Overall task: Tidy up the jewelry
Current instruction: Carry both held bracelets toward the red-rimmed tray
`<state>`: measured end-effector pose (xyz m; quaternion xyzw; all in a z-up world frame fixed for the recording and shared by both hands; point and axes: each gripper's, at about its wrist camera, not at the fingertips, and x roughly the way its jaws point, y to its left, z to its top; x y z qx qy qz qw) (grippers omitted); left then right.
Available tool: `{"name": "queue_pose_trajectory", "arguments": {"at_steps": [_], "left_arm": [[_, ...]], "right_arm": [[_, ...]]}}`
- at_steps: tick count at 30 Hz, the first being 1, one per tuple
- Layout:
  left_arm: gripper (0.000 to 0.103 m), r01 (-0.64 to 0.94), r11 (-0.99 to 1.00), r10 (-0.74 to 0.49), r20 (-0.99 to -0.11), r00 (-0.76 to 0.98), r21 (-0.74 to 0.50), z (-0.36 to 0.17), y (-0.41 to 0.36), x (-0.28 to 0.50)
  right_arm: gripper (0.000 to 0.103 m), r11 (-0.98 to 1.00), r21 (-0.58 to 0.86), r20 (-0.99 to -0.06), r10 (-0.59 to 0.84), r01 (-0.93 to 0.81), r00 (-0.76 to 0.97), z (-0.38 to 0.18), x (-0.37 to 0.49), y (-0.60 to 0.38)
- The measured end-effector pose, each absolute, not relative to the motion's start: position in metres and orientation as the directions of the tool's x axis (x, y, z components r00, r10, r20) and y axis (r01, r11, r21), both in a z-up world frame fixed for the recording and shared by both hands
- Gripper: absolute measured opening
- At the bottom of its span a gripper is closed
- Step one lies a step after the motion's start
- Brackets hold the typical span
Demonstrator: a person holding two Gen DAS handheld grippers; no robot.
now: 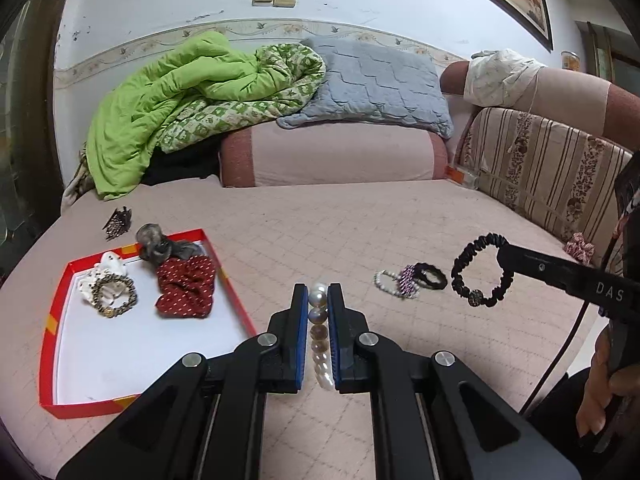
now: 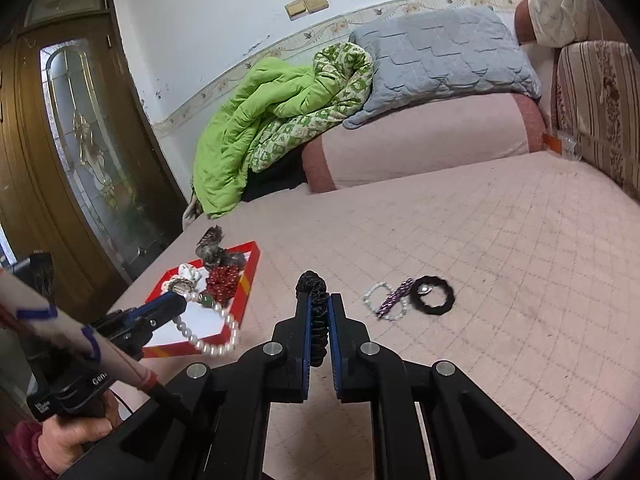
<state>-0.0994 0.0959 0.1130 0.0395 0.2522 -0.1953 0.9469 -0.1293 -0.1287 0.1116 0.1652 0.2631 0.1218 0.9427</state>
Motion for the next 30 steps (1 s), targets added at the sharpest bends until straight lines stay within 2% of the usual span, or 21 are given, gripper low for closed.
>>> {"name": "queue_pose_trajectory", "arguments": {"at_steps": [11, 30], "left_arm": [[0.009, 0.365, 0.931, -0.324, -0.503, 0.802, -0.017, 0.109, 0.112, -0.099], [0.009, 0.349, 0.937, -0.309, -0.5, 0.809, -0.015, 0.108, 0.117, -0.096]], "right_arm": [[0.009, 0.922, 0.336, -0.482, 0.343, -0.191, 0.806, 0.107, -0.122, -0.092], [0.009, 0.921, 0.343, -0.486, 0.341, -0.183, 0.804, 0.105, -0.118, -0.094]]}}
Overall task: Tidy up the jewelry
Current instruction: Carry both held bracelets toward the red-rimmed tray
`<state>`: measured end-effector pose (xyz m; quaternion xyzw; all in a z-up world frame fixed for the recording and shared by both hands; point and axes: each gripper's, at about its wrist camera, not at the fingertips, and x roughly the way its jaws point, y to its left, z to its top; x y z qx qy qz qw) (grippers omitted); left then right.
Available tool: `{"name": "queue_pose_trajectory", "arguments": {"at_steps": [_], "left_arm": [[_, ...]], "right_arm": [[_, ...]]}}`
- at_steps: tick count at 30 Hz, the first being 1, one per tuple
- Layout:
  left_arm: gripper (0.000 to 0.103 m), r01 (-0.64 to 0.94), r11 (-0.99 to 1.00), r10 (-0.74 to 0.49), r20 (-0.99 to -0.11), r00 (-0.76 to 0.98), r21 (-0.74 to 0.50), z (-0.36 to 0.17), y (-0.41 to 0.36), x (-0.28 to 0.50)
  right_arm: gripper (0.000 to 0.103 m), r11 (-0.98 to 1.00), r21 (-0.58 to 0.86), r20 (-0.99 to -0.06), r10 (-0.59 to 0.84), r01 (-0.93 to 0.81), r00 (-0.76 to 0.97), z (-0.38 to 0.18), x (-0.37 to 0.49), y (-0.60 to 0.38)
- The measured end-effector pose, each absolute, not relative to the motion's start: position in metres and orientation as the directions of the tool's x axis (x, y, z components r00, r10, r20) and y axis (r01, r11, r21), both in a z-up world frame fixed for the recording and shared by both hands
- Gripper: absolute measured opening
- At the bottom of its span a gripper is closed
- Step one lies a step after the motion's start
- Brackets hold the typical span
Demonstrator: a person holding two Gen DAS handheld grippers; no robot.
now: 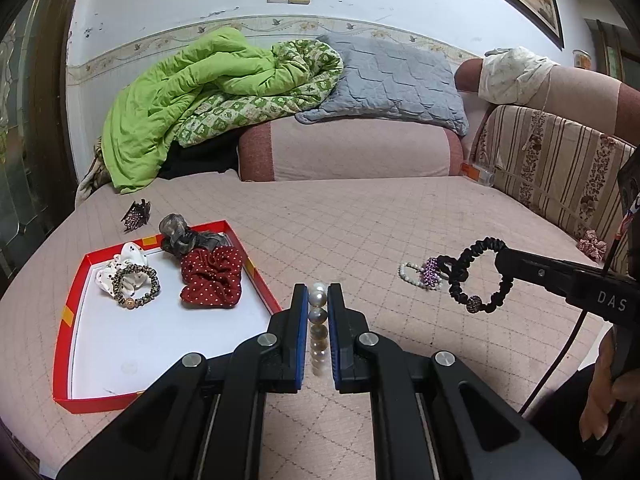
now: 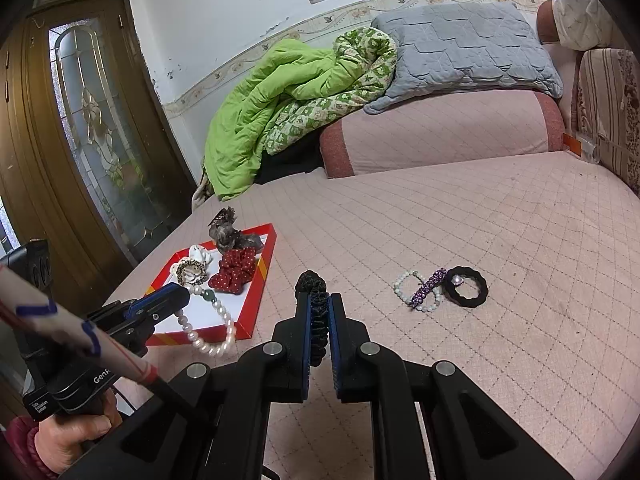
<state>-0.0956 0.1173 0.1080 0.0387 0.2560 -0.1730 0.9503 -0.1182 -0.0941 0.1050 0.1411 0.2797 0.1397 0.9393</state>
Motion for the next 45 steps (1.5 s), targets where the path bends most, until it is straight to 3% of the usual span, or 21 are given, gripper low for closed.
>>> {"name": "queue_pose_trajectory", "arguments": {"at_steps": [17, 31, 45], "left_arm": [[0.009, 0.329, 0.944, -0.3, -0.491, 0.818, -0.03, 0.109, 0.125, -0.096], [0.009, 0.267, 0.957, -0.288, -0.471, 0.834, -0.112, 0.116, 0.163, -0.09], [0.009, 0.169, 0.97, -0.232, -0.463, 0.855, -0.175, 0.118, 0.217, -0.08]], "right_arm": [[0.009, 0.923, 0.34, -0.49, 0.336, -0.179, 0.804, 0.106, -0.118, -0.094], [0.009, 0.938, 0.302, -0.523, 0.311, -0.169, 0.794, 0.104, -0.112, -0.086], [0.009, 0.901, 0.365, -0.523, 0.407, -0.235, 0.749, 0.116, -0.09, -0.045]]}}
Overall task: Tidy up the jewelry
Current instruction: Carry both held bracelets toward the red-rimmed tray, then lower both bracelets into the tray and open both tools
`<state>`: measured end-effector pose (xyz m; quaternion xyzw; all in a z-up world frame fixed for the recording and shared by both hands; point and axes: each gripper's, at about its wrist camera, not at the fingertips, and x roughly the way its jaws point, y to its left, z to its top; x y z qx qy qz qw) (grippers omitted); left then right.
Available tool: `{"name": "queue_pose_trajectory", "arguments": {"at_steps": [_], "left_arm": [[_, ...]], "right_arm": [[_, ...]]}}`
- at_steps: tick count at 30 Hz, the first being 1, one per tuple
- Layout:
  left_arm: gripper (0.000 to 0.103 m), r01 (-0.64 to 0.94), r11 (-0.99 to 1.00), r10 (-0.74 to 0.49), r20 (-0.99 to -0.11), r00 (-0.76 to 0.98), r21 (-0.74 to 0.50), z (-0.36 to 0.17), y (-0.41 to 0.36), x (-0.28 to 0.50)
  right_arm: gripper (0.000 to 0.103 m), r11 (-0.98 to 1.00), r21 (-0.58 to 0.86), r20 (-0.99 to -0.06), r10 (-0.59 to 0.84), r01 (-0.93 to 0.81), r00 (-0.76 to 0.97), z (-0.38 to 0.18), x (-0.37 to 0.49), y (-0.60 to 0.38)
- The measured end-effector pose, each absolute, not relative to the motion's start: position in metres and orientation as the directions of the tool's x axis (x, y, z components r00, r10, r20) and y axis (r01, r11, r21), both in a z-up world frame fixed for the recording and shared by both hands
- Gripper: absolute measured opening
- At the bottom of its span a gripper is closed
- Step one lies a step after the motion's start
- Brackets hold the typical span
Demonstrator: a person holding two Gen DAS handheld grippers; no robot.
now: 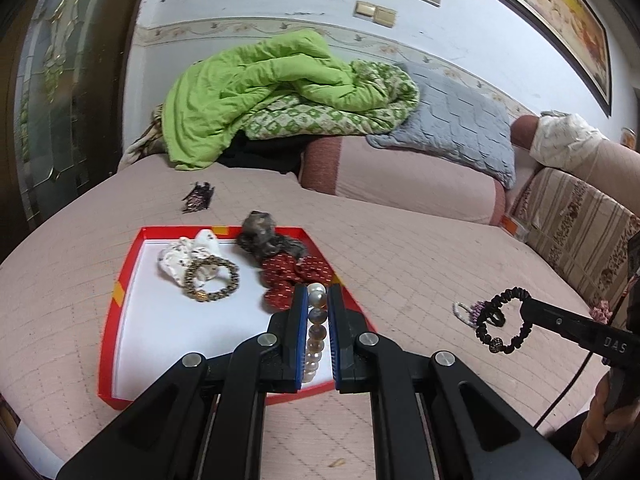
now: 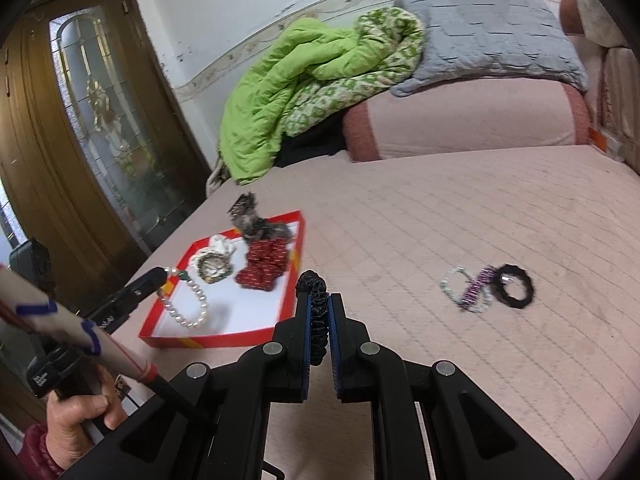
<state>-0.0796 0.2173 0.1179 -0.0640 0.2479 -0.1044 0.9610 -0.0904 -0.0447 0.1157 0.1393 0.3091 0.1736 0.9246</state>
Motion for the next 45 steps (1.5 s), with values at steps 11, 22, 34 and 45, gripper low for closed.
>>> {"name": "queue_pose_trajectory", "arguments": {"at_steps": [11, 22, 34, 45], "left_arm": [[0.009, 0.037, 0.976, -0.143, -0.502, 0.853, -0.216, 0.106, 0.277, -0.059], [0.009, -0.042, 0.979, -0.077, -0.555, 0.829, -0.199, 0.095, 0.307, -0.032], [0.009, -0.088, 0.972, -0.059, -0.592, 0.804, -0.216, 0.088, 0.328, -0.006], [0.009, -0.121, 0.964, -0.054, -0.616, 0.786, -0.238, 0.082, 0.345, 0.011]], "right_arm": [[0.009, 0.857, 0.393, -0.514, 0.506, -0.334, 0.693, 0.127, -0.065, 0.009], [0.009, 0.819, 0.429, -0.54, 0.571, -0.381, 0.618, 0.12, -0.031, 0.06], [0.01, 0.816, 0.422, -0.607, 0.578, -0.395, 0.545, 0.102, 0.01, 0.116], [0.01, 0.862, 0.366, -0.701, 0.503, -0.351, 0.506, 0.076, 0.051, 0.144]]}}
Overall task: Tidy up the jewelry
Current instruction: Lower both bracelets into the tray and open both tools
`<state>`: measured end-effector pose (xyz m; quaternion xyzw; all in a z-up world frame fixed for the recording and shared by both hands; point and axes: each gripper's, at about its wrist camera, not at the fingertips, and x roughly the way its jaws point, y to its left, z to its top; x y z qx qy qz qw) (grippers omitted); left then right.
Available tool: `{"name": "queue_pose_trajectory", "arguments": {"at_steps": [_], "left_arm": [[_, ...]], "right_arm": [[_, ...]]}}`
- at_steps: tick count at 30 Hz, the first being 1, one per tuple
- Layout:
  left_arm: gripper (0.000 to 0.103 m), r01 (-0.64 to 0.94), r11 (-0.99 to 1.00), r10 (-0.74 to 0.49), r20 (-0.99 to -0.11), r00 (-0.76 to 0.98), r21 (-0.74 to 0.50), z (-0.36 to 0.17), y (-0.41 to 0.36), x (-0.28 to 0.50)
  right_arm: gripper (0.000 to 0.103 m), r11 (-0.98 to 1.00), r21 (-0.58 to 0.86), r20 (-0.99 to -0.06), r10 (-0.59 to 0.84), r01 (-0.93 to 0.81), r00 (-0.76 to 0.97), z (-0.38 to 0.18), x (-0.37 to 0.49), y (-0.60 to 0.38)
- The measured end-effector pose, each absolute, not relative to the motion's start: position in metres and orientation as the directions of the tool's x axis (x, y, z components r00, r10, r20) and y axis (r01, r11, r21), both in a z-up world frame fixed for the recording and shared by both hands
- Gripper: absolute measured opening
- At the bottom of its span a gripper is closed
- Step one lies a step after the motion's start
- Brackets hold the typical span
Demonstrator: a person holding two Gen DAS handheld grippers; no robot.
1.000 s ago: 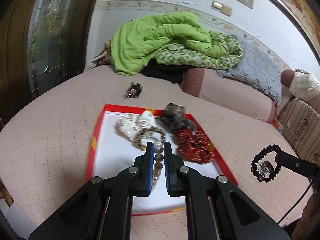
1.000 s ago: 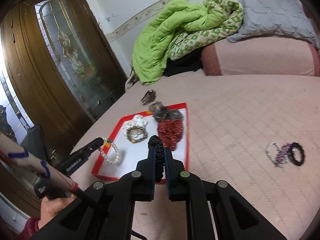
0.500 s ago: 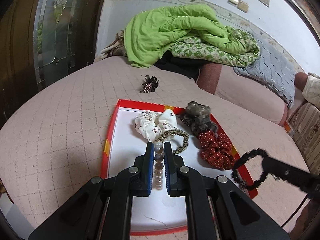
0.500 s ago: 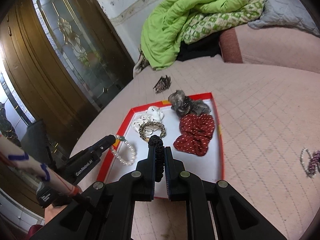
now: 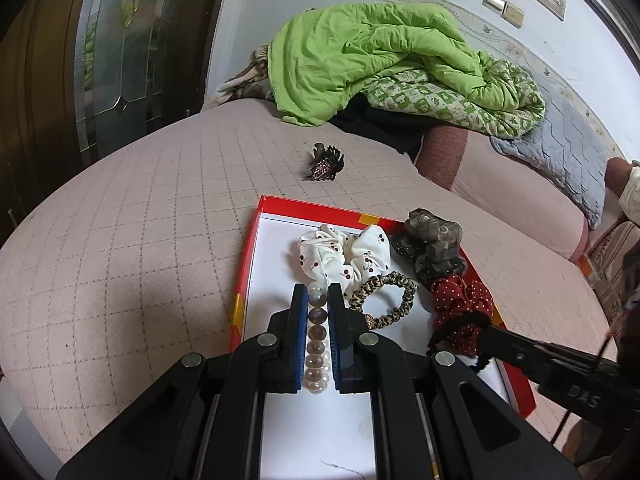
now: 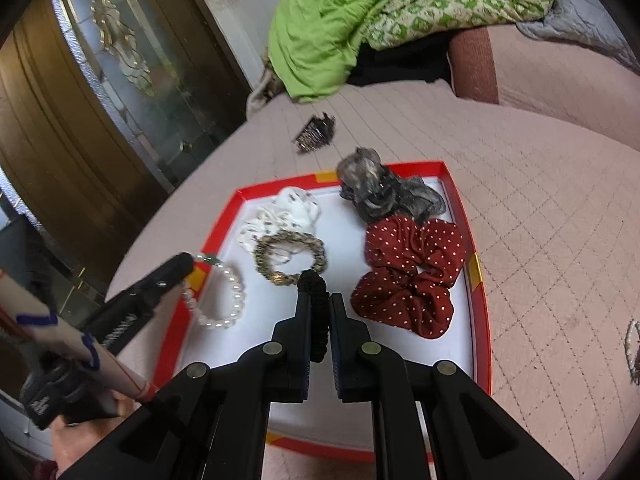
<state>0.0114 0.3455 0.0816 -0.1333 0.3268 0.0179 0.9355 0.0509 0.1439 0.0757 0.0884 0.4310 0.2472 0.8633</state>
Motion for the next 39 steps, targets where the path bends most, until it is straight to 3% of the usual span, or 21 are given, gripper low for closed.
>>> {"name": "queue_pose_trajectory", "arguments": {"at_steps": [21, 25, 29, 33, 39], "left_arm": [[0.009, -0.146, 0.972, -0.016, -0.668, 0.744, -0.185, 0.068, 0.346, 0.027], [0.009, -0.139, 0.976, -0.01, -0.669, 0.744, -0.17, 0.068, 0.343, 0.027], [0.009, -0.138, 0.979, 0.004, -0.658, 0.753, -0.152, 0.072, 0.341, 0.025], [0.021, -0.132, 0.983, 0.022, -0.641, 0.767, -0.124, 0.076, 0.335, 0.022], [0.021, -0.113, 0.989, 0.033, -0.619, 0.785, -0.091, 0.083, 0.322, 0.018]], "right_arm": [[0.012, 0.896, 0.288, -0.764, 0.428, -0.337, 0.484, 0.05, 0.082, 0.168], [0.021, 0.894, 0.281, -0.75, 0.431, -0.348, 0.502, 0.058, 0.079, 0.167], [0.022, 0.894, 0.262, -0.741, 0.428, -0.365, 0.517, 0.065, 0.073, 0.167], [0.023, 0.893, 0.266, -0.729, 0.433, -0.364, 0.53, 0.072, 0.067, 0.162], [0.024, 0.892, 0.28, -0.712, 0.441, -0.354, 0.546, 0.083, 0.058, 0.148]]}}
